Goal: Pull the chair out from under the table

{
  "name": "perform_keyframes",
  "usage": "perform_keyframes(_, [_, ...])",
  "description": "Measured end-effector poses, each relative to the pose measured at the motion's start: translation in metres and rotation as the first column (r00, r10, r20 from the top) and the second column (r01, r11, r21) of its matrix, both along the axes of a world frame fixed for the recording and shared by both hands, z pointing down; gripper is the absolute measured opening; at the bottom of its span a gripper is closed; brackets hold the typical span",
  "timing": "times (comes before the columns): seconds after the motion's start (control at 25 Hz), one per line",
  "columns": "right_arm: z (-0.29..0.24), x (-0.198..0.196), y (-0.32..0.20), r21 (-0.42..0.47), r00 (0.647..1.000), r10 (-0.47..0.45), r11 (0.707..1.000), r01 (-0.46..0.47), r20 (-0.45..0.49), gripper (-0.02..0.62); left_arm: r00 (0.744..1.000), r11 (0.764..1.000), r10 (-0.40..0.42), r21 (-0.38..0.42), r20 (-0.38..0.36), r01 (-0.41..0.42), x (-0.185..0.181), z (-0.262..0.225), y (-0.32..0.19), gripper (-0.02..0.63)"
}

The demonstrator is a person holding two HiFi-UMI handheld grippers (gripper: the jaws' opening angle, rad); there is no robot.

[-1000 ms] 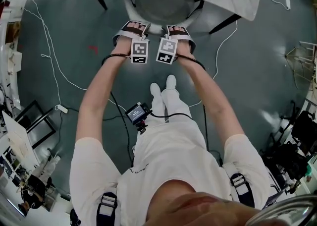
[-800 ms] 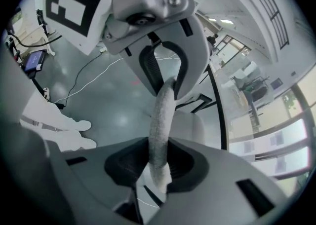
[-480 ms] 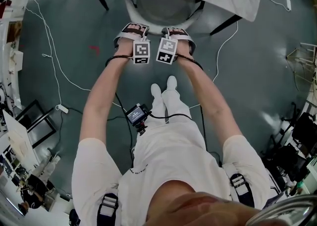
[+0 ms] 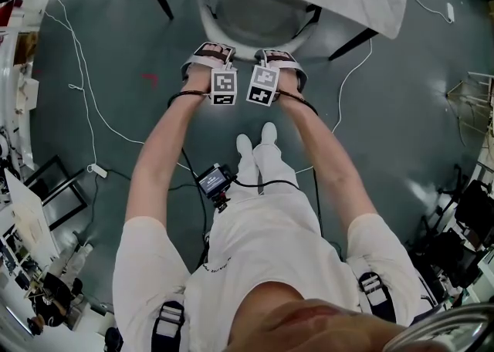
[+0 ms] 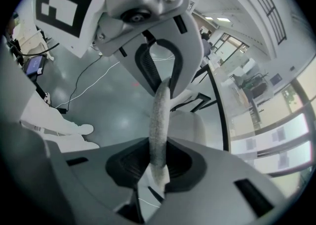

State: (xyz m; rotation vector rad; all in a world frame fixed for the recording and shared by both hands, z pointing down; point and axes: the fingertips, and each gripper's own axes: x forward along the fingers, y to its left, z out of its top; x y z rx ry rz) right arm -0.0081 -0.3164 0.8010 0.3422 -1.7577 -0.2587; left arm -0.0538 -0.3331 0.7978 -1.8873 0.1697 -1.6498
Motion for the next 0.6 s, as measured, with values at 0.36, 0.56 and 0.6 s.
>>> perform_keyframes(0.36, [-0.001, -0.005, 0.028, -0.027, 1.0, -0.023, 0.999, 0.023, -0.003, 0.08, 1.0, 1.0, 0.01, -0.009, 0.002, -0.01, -0.005, -0.001, 0.028, 0.075])
perform_keyframes(0.56, [-0.001, -0.008, 0.044, -0.036, 1.0, -0.012, 0.999, 0.012, 0.0, 0.08, 1.0, 1.0, 0.011, -0.012, 0.008, -0.01, -0.007, -0.001, 0.044, 0.075])
perform_keyframes(0.6, [-0.001, -0.009, 0.047, -0.038, 1.0, -0.008, 0.999, 0.008, -0.001, 0.08, 1.0, 1.0, 0.009, -0.013, 0.009, -0.009, -0.009, -0.002, 0.046, 0.075])
